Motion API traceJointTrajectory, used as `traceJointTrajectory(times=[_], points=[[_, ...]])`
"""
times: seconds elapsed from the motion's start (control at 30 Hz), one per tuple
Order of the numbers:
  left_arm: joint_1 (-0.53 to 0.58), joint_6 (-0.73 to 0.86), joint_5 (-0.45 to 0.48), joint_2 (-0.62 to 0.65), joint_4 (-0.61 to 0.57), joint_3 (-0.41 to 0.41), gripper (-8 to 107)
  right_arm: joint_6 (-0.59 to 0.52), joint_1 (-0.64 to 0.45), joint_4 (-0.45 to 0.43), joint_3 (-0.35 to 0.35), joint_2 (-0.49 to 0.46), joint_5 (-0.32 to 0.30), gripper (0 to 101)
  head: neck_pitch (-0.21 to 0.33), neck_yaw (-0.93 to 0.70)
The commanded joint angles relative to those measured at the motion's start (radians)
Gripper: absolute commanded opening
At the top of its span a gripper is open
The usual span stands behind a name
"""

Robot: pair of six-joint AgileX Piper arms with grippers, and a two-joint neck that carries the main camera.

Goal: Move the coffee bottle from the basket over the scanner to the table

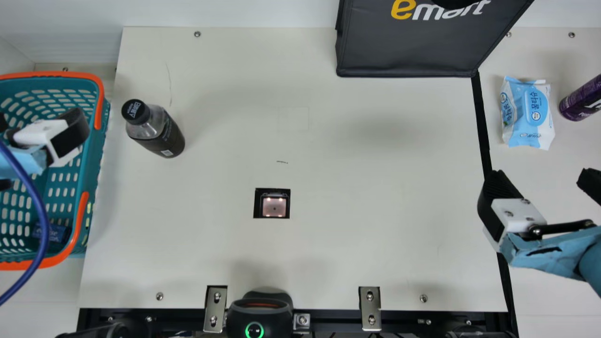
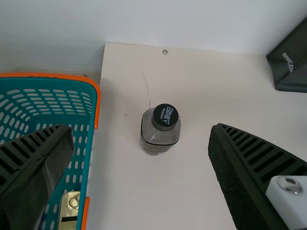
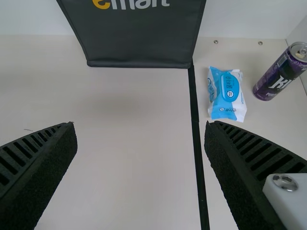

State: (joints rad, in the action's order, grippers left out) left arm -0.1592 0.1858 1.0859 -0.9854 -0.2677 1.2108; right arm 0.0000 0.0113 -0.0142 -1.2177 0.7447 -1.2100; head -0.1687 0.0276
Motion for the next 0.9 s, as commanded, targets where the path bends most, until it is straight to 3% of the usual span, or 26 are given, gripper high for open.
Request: traceJointTrajectory(times=[0.0, 0.87], points=[[0.014, -0.013, -0.014, -0.011, 0.012, -0.007, 90, 0.000, 0.000, 0.000, 0.000, 0.000, 0.000, 95, 0.030, 0.000], [0.265, -0.290, -0.223, -0.336, 0.225, -0.031, 90, 0.000, 0.000, 0.000, 0.000, 0.000, -0.002, 95, 0.030, 0.000]])
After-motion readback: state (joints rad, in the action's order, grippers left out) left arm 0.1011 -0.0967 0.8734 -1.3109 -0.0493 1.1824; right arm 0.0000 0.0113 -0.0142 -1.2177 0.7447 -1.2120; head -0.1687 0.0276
